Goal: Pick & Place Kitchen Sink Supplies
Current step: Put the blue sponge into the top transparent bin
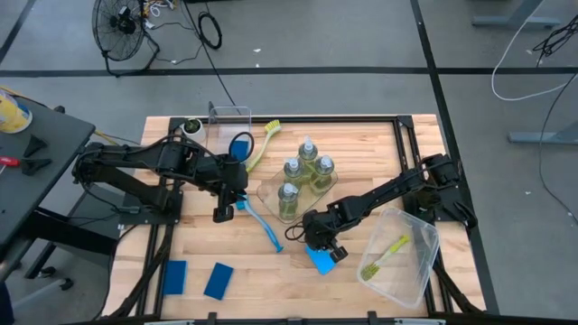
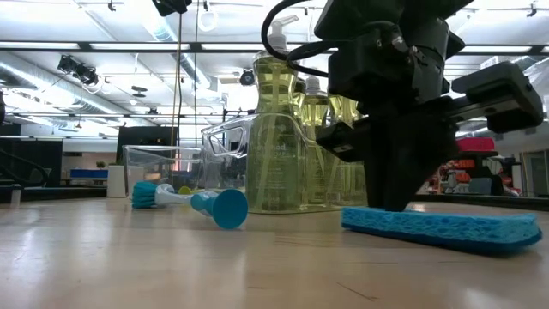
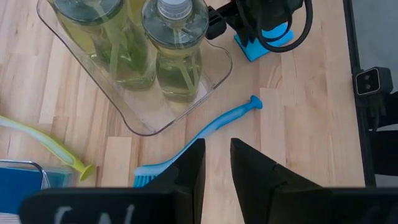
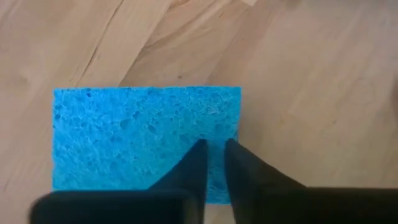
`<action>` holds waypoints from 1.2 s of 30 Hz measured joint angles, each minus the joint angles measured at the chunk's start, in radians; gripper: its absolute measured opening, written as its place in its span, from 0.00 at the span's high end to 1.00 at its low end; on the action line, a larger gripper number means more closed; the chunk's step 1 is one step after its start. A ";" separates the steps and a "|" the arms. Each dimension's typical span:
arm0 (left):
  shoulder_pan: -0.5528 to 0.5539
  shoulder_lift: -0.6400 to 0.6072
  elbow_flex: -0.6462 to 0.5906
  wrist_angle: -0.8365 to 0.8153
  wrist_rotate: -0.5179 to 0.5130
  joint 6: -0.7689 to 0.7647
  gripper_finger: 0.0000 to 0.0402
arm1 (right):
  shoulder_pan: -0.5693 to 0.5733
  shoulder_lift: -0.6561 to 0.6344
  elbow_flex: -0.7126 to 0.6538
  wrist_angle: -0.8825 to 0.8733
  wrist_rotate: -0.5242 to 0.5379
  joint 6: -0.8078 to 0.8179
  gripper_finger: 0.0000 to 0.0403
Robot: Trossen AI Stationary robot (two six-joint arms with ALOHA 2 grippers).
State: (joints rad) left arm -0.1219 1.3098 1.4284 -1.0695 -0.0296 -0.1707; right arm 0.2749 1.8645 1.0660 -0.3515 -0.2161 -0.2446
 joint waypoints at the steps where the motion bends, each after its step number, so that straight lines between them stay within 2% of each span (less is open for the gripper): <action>1: 0.000 0.000 0.000 0.000 0.000 0.000 0.81 | 0.000 0.000 0.000 0.000 0.000 0.001 0.91; 5: 0.000 0.000 0.000 0.000 0.000 0.000 0.81 | 0.000 0.000 0.000 -0.001 0.018 0.037 0.99; 13: 0.000 0.000 0.000 0.000 0.000 0.000 0.81 | 0.001 -0.028 0.000 -0.012 0.026 0.123 1.00; 26: 0.000 -0.001 0.000 0.016 0.000 -0.001 0.81 | 0.001 -0.306 0.000 -0.064 0.030 0.266 1.00; 32: 0.001 -0.004 0.000 0.086 -0.001 0.000 0.81 | 0.000 -0.466 0.000 -0.090 0.122 0.359 1.00; 36: 0.001 -0.004 0.000 0.160 -0.003 0.000 0.81 | -0.001 -0.550 0.000 -0.094 0.247 0.419 1.00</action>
State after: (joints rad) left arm -0.1207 1.3056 1.4288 -0.9095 -0.0330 -0.1703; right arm 0.2741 1.3142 1.0664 -0.4453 0.0312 0.1744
